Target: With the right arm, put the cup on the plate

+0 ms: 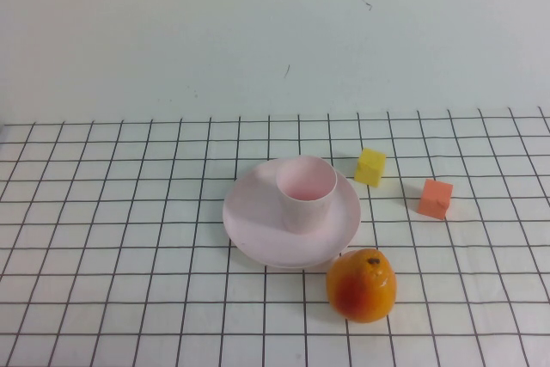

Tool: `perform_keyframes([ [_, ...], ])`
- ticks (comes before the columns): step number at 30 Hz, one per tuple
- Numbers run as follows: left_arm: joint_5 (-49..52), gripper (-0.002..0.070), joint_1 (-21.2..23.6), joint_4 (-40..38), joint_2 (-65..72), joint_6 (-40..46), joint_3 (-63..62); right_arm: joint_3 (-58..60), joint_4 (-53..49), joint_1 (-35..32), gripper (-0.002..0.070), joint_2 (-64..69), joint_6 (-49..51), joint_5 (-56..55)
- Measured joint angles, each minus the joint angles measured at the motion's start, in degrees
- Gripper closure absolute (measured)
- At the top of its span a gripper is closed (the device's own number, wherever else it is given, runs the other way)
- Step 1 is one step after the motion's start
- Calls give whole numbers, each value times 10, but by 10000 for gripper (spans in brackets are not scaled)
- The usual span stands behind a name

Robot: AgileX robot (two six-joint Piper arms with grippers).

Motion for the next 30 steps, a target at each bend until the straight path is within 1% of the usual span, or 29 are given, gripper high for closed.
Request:
perform_keyframes([
  [4, 0, 678, 0, 0, 0, 0, 0, 94, 1, 0, 678, -4, 10, -71],
  [12, 0, 678, 0, 0, 0, 0, 0, 200, 1, 0, 678, -4, 12, -94],
  [20, 0, 678, 0, 0, 0, 0, 0, 219, -6, 0, 678, -7, 12, -114],
  [24, 0, 678, 0, 0, 0, 0, 0, 220, -8, 0, 678, -45, 12, -111],
  [26, 0, 678, 0, 0, 0, 0, 0, 220, -8, -18, 678, -71, 12, -108],
  [30, 0, 678, 0, 0, 0, 0, 0, 221, -3, -102, 678, -131, 24, -104],
])
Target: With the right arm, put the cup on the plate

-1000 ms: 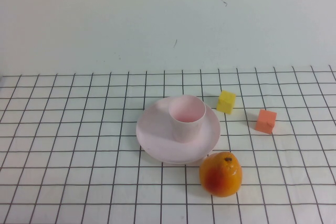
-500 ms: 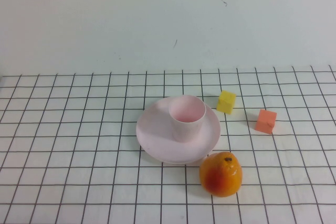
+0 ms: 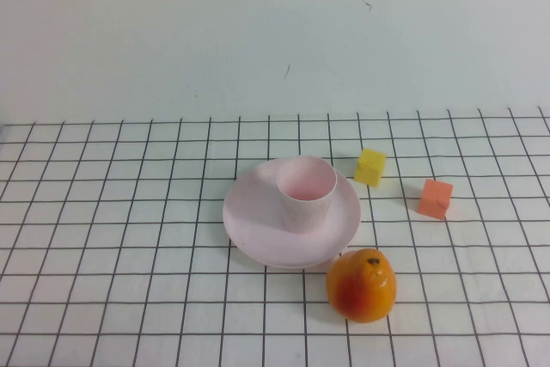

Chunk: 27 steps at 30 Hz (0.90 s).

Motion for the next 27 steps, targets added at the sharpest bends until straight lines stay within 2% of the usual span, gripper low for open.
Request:
perform_keyframes([
  [7, 0, 678, 0, 0, 0, 0, 0, 0, 7, -177, 678, -106, 34, -2],
  [10, 1, 678, 0, 0, 0, 0, 0, 0, 12, -224, 678, -131, 38, -11],
  [22, 2, 678, 0, 0, 0, 0, 0, 4, 36, -243, 678, -142, 34, -20],
  [24, 2, 678, 0, 0, 0, 0, 0, 11, 69, -243, 678, -142, -4, -40],
  [27, 2, 678, 0, 0, 0, 0, 0, 37, 154, -243, 678, -143, -124, -94],
])
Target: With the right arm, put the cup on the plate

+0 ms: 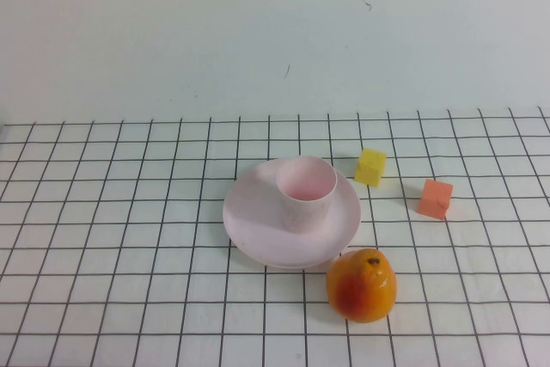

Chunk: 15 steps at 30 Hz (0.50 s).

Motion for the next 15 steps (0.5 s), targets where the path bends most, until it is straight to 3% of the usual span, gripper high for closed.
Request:
perform_keyframes([
  [5, 0, 678, 0, 0, 0, 0, 0, 58, 70, 0, 678, -9, -92, -68],
  [10, 0, 678, 0, 0, 0, 0, 0, 62, 75, 0, 678, -10, -114, 23],
  [15, 0, 678, 0, 0, 0, 0, 0, 63, 75, 0, 678, -10, -108, 46],
])
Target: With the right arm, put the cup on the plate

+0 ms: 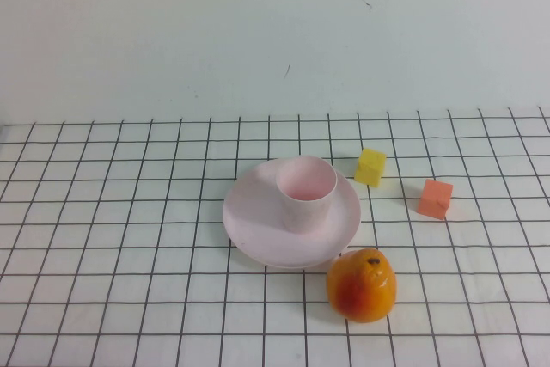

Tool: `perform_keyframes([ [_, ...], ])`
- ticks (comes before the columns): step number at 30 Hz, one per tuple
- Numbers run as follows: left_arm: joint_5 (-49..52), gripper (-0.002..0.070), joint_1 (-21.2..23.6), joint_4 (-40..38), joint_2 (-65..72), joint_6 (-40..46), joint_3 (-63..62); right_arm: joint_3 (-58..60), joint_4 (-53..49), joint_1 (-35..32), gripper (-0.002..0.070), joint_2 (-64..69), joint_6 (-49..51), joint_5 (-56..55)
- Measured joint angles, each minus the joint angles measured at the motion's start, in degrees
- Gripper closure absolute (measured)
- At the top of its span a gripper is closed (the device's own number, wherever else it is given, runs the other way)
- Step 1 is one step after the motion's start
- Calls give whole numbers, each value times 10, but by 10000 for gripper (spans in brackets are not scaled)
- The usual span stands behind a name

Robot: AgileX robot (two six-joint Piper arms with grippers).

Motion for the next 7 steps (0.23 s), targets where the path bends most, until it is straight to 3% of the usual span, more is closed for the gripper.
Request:
perform_keyframes([
  [7, 0, 678, 0, 0, 0, 0, 0, 0, 0, 0, 678, 0, 15, 1],
])
